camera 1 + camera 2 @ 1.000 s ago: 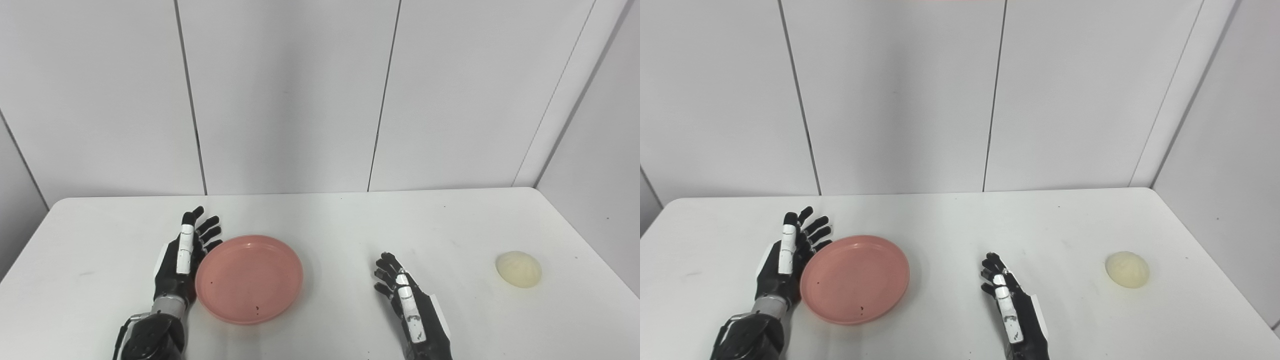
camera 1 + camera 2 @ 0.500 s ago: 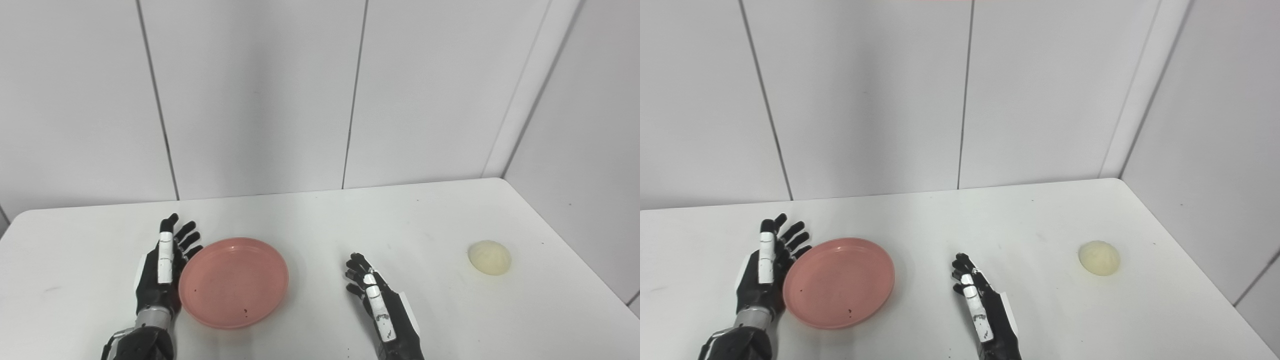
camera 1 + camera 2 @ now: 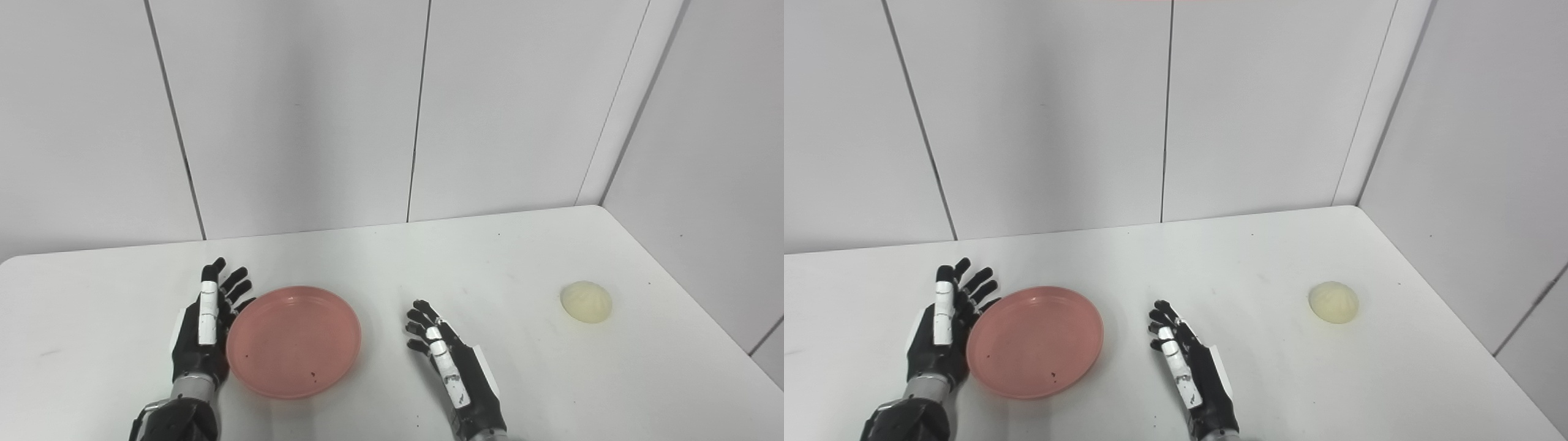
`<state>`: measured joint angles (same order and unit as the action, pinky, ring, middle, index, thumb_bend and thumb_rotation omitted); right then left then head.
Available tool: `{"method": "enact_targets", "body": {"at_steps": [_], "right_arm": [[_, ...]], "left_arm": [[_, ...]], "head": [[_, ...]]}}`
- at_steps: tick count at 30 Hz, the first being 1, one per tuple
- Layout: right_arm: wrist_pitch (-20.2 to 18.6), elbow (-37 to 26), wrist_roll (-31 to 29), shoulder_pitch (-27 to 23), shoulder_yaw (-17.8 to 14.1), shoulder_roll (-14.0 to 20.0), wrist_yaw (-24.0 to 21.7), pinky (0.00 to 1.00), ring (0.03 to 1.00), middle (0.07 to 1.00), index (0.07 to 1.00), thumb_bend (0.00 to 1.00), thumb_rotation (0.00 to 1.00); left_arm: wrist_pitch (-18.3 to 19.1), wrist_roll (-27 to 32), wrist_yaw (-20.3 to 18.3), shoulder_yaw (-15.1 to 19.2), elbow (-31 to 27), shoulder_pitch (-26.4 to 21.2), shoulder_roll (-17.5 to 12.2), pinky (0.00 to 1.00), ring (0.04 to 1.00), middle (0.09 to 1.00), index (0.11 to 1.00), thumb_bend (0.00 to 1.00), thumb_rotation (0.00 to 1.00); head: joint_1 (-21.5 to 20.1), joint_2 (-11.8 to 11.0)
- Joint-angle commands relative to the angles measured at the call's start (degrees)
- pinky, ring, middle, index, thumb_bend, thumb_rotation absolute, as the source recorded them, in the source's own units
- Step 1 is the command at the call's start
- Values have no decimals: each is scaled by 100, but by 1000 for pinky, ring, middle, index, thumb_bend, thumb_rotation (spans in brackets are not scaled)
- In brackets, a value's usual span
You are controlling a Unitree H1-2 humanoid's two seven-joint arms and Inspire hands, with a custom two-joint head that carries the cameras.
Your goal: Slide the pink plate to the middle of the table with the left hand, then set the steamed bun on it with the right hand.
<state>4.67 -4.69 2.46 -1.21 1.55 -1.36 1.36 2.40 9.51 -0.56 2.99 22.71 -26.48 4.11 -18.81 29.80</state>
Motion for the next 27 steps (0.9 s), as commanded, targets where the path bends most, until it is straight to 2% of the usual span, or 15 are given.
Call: {"method": "enact_targets", "body": {"at_steps": [1, 4, 14, 17, 20, 21, 24, 27], "right_arm": [[387, 169, 52, 31, -19, 25, 52, 810, 844, 854, 870, 654, 906], [445, 227, 93, 18, -62, -6, 112, 810, 849, 857, 869, 648, 914], [650, 232, 296, 23, -66, 0, 298, 782, 836, 851, 872, 637, 902], [720, 130, 675, 30, -63, 63, 425, 764, 828, 851, 869, 639, 903], [642, -93, 1237, 35, -92, 91, 660, 726, 810, 850, 855, 675, 870], [547, -247, 1589, 27, -110, 96, 790, 717, 806, 849, 852, 681, 864], [327, -619, 2305, -26, -157, 102, 1028, 725, 788, 859, 839, 700, 787], [176, -905, 2635, -113, -195, 183, 1008, 716, 796, 868, 839, 694, 718]], "left_arm": [[53, -6, -58, -38, -88, -16, 22, 799, 873, 866, 924, 862, 937], [28, -10, -89, -47, -121, 10, 12, 764, 866, 863, 922, 853, 939], [164, 68, -197, 18, -307, 105, -60, 755, 869, 868, 934, 853, 942], [194, 108, -261, 45, -349, 117, -77, 778, 873, 873, 944, 846, 946], [186, 90, -286, 66, -349, 119, -93, 781, 875, 874, 951, 834, 952], [162, 86, -294, 75, -327, 117, -104, 780, 875, 874, 952, 830, 953], [78, 96, -331, 104, -213, 98, -137, 818, 893, 886, 964, 830, 948], [42, 108, -357, 132, -120, 73, -148, 818, 892, 883, 961, 825, 948]], "head": [[-9, -25], [-34, -36], [-104, 29], [-73, 22], [-46, -2], [-49, -59], [-104, -160], [-136, -207]]}}
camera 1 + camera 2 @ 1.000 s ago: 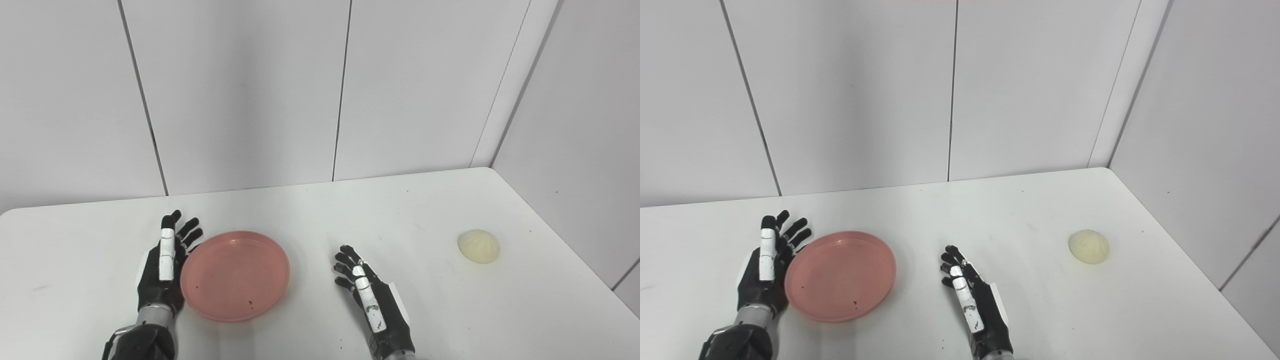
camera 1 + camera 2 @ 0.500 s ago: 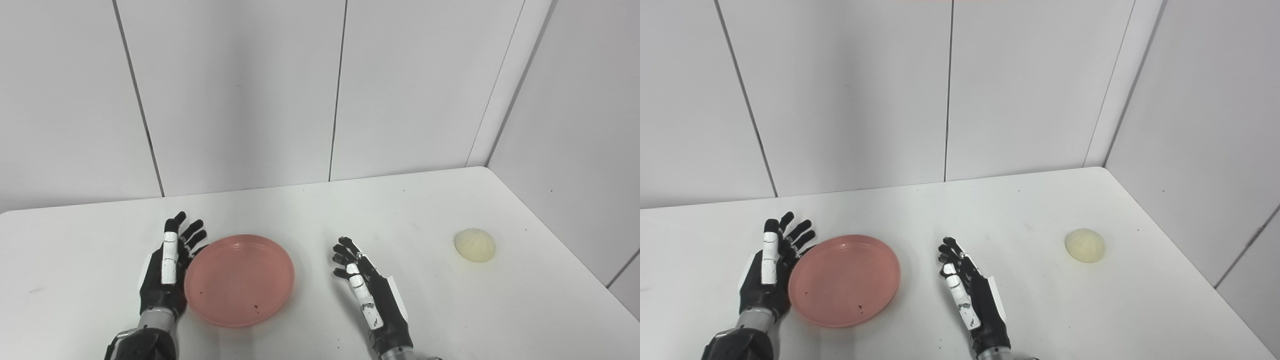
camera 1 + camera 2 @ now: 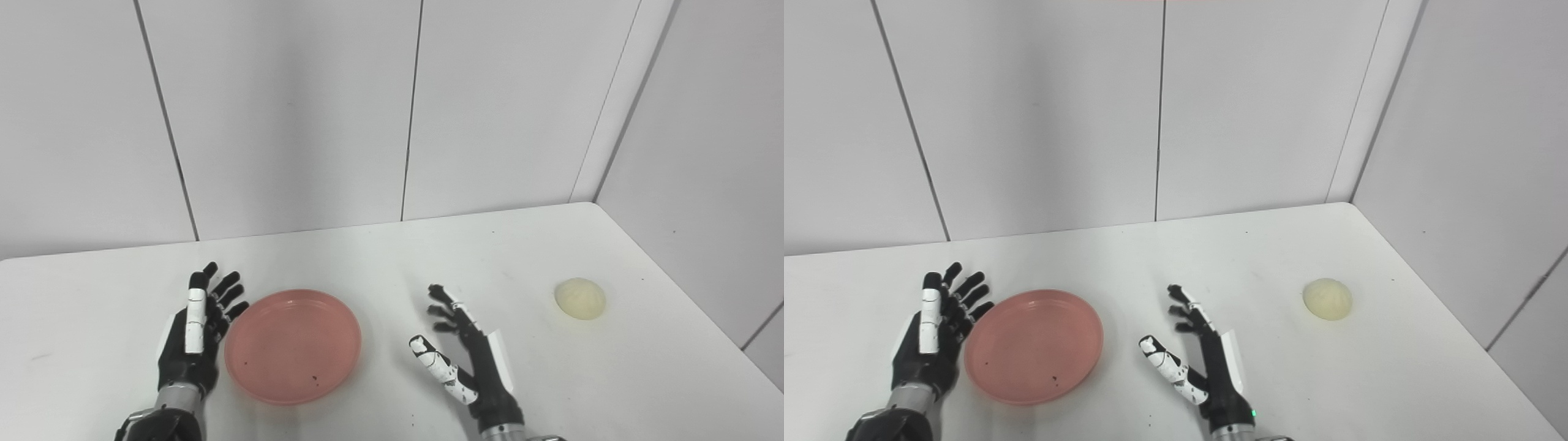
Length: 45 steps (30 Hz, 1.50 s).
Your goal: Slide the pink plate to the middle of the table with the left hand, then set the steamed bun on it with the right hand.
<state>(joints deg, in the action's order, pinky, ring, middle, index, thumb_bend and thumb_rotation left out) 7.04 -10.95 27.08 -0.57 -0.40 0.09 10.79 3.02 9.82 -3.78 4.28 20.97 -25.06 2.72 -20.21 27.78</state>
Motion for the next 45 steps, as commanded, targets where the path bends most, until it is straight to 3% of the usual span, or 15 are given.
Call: {"method": "enact_targets", "body": {"at_steps": [1, 9, 14, 18, 25, 33, 37, 41, 45], "right_arm": [[-111, -385, 235, -209, -10, 108, 3, 713, 801, 869, 848, 700, 718], [-439, -686, 590, -450, -212, 675, -175, 670, 780, 854, 874, 806, 717], [-526, -755, 680, -690, -543, 1109, -182, 672, 775, 855, 865, 782, 634], [-574, -696, 1306, -807, -613, 1537, -185, 666, 778, 844, 831, 750, 587], [-1018, -570, 2006, -964, -604, 1949, -420, 716, 798, 814, 798, 818, 632], [-1428, -335, 2195, -1170, -675, 2387, -847, 698, 777, 787, 770, 860, 557], [-1603, -243, 2197, -1230, -706, 2611, -1032, 698, 775, 782, 764, 879, 474], [-1707, -98, 2238, -1269, -719, 2786, -1046, 683, 764, 771, 756, 913, 538], [-1852, -13, 2164, -1281, -781, 2965, -1171, 725, 790, 789, 774, 939, 521]], "left_arm": [[-38, 77, -49, 12, 92, -80, -15, 814, 891, 886, 962, 827, 948], [-115, 137, -125, 70, 261, -127, -26, 819, 891, 894, 957, 833, 928], [-172, 116, -139, 27, 319, -138, -21, 812, 890, 895, 962, 822, 924], [-237, 101, -150, 8, 408, -157, -27, 794, 887, 897, 968, 817, 923], [-311, 127, -207, 2, 534, -192, -45, 796, 886, 897, 996, 823, 934], [-352, 103, -235, -21, 584, -191, -46, 773, 877, 909, 997, 833, 931], [-376, 100, -262, -22, 613, -204, -45, 779, 873, 909, 1000, 828, 936], [-417, 51, -230, -32, 657, -220, -48, 768, 869, 906, 1000, 829, 940], [-429, 75, -241, -16, 699, -240, -51, 772, 873, 906, 1000, 828, 936]], "head": [[-14, -34], [-29, -59], [-11, -80], [-33, -90], [-56, -102], [-50, -125], [-31, -122], [-38, -143], [-44, -152]]}}
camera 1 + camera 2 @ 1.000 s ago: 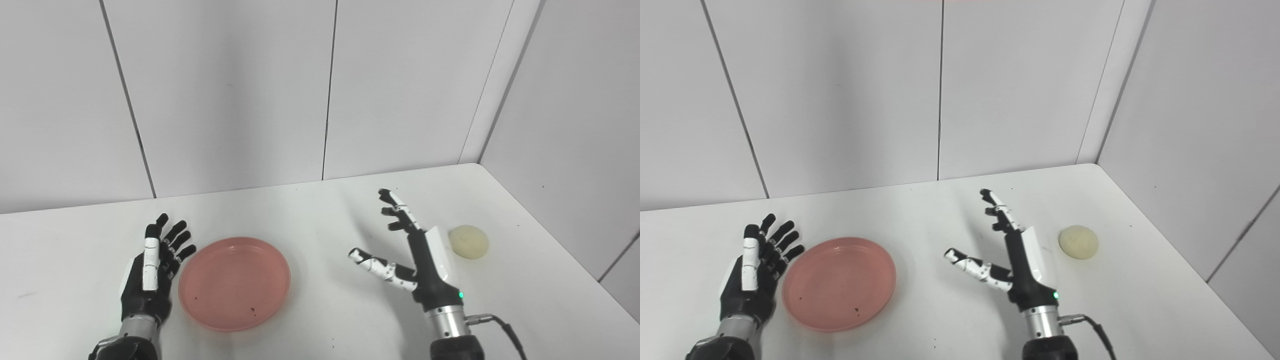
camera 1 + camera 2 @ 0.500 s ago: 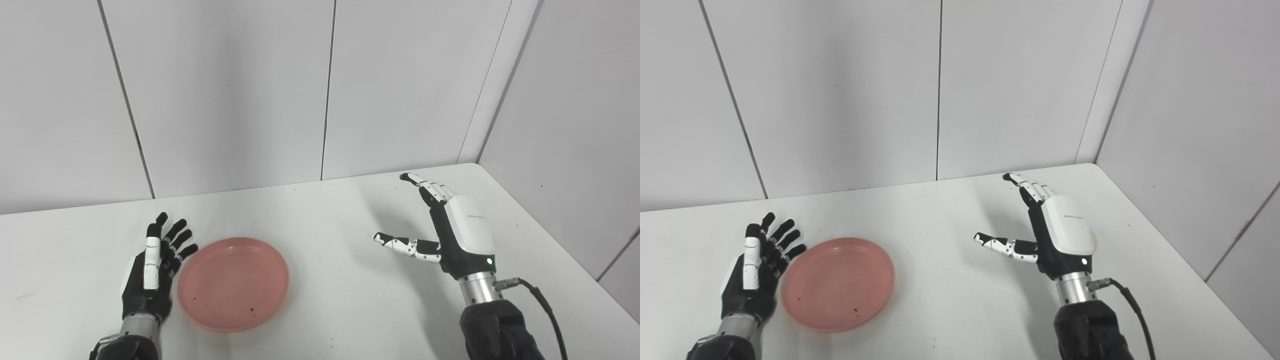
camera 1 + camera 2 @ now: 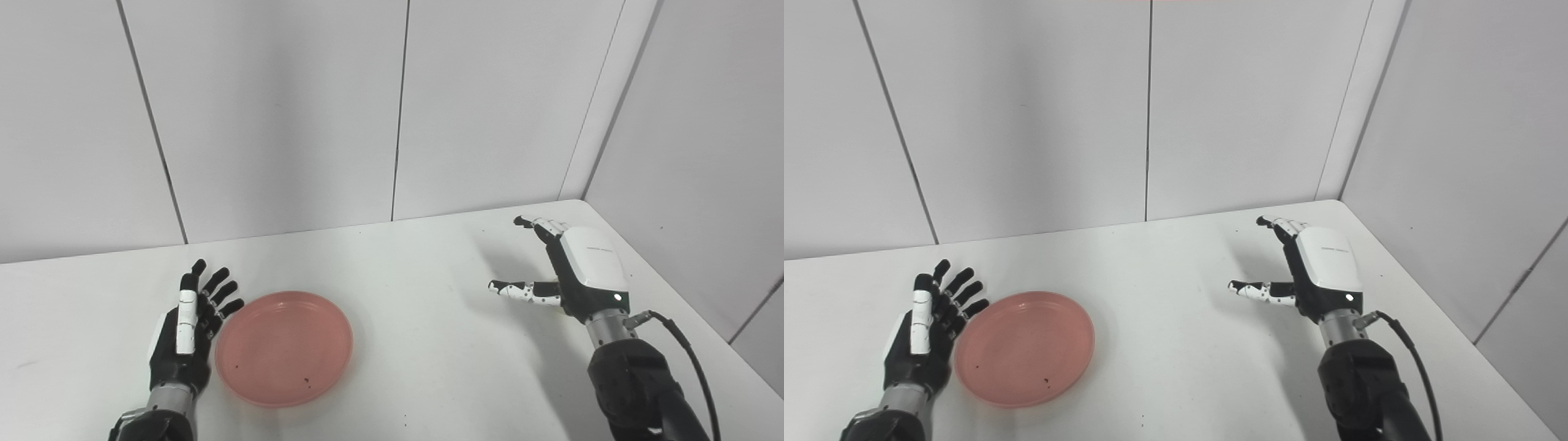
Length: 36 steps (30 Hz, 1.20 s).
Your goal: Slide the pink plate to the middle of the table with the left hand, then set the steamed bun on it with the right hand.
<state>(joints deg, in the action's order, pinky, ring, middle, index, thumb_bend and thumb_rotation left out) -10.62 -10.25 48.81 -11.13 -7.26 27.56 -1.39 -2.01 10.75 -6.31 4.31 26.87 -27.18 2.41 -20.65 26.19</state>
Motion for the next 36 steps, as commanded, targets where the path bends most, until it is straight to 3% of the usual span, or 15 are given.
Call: {"method": "enact_targets", "body": {"at_steps": [1, 4, 10, 16, 18, 26, 36], "right_arm": [[-151, -83, -26, -226, -112, 253, -18, 726, 790, 789, 775, 940, 520], [-235, -51, -47, -227, -139, 373, -128, 763, 808, 802, 785, 937, 454], [-457, -18, -9, -189, -165, 557, -285, 791, 813, 802, 783, 943, 432], [-704, 30, 309, -88, -60, 773, -442, 846, 822, 807, 783, 944, 506], [-805, 74, 357, -71, -60, 826, -508, 971, 849, 810, 783, 964, 514], [-849, 366, 302, -59, -114, 996, -593, 1000, 869, 803, 793, 986, 527], [-648, 1172, 121, -148, -5, 1128, -233, 1000, 900, 809, 794, 1000, 622]], "left_arm": [[71, -8, 6, -14, 121, -32, -20, 773, 873, 906, 1000, 827, 936], [70, 0, 8, -6, 134, -34, -17, 780, 870, 906, 1000, 824, 932], [44, -33, 20, -24, 163, -35, -14, 768, 862, 904, 1000, 818, 936], [51, -44, 50, -36, 179, -43, 3, 776, 862, 905, 1000, 815, 935], [47, -43, 49, -39, 194, -46, 4, 788, 863, 904, 1000, 813, 932], [15, -53, 56, -42, 261, -57, 7, 784, 865, 901, 1000, 825, 926], [57, -70, 73, -61, 201, -35, 28, 776, 842, 899, 1000, 837, 918]], "head": [[0, -3], [-2, -9], [-4, -31], [-4, -37], [4, -38], [23, -46], [58, -17]]}}
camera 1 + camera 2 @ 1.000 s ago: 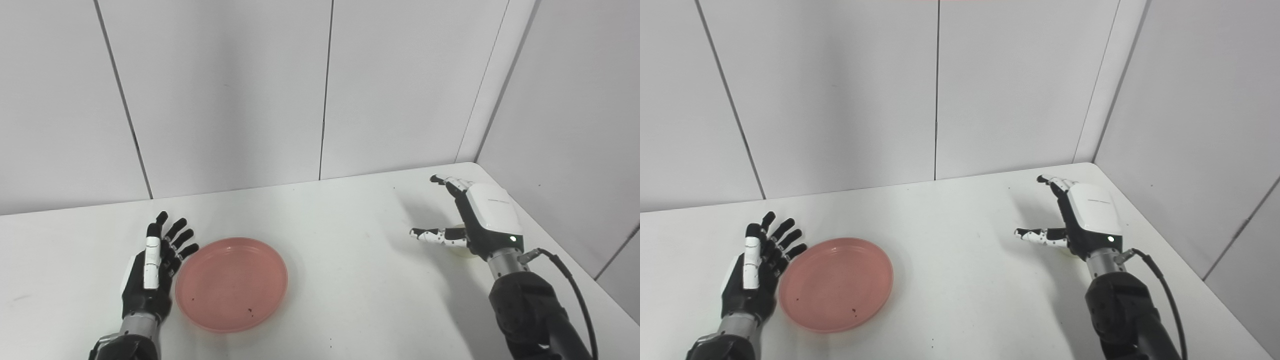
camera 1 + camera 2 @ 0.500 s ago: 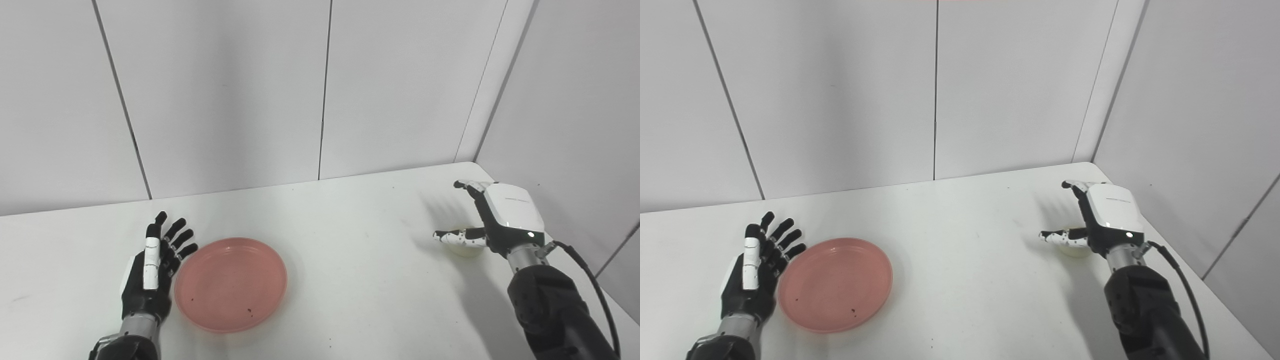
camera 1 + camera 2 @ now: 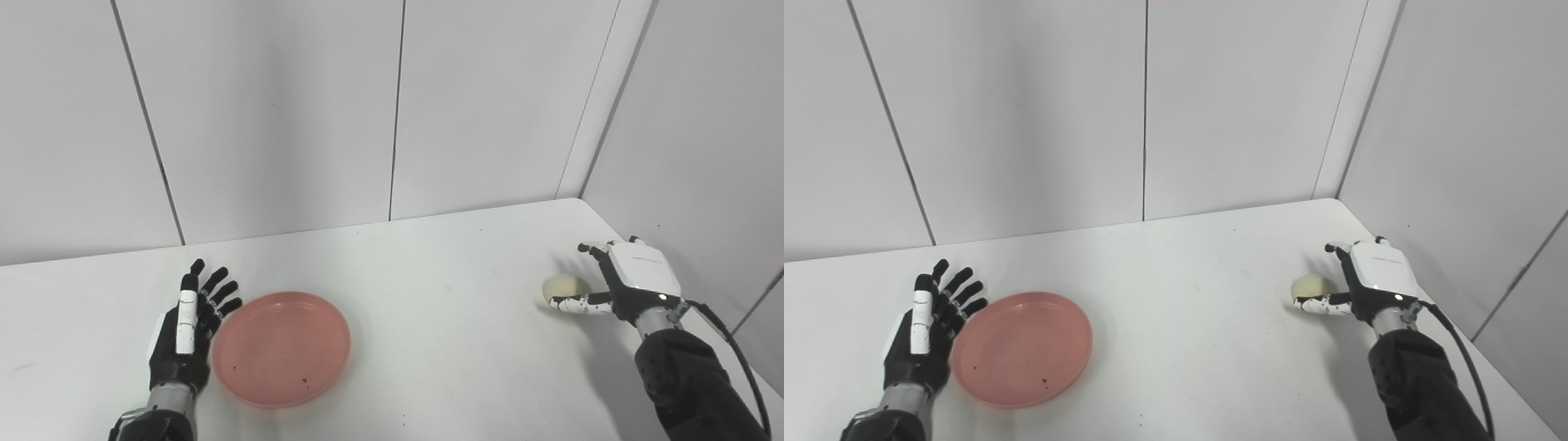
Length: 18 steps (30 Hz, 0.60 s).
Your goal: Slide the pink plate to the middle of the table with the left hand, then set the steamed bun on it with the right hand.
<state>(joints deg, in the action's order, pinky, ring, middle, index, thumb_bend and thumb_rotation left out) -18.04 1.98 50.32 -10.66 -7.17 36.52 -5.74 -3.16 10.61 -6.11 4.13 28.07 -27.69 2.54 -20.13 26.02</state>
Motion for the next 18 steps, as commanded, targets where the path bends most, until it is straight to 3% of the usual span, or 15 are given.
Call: {"method": "enact_targets", "body": {"at_steps": [1, 7, 18], "right_arm": [[89, -20, -44, -197, 12, 230, 215, 1000, 901, 812, 797, 1000, 619], [125, 195, -194, -220, 149, 231, 280, 1000, 902, 812, 805, 1000, 616], [269, 570, -416, -226, 475, 244, 549, 1000, 903, 806, 810, 1000, 696]], "left_arm": [[167, -65, 55, -48, 84, 17, 13, 778, 842, 898, 1000, 839, 921], [155, -67, 47, -56, 108, 11, 16, 787, 843, 900, 1000, 842, 919], [241, -90, 44, -49, 27, 34, 24, 788, 837, 900, 1000, 842, 918]], "head": [[5, 0], [21, 18], [30, 55]]}}
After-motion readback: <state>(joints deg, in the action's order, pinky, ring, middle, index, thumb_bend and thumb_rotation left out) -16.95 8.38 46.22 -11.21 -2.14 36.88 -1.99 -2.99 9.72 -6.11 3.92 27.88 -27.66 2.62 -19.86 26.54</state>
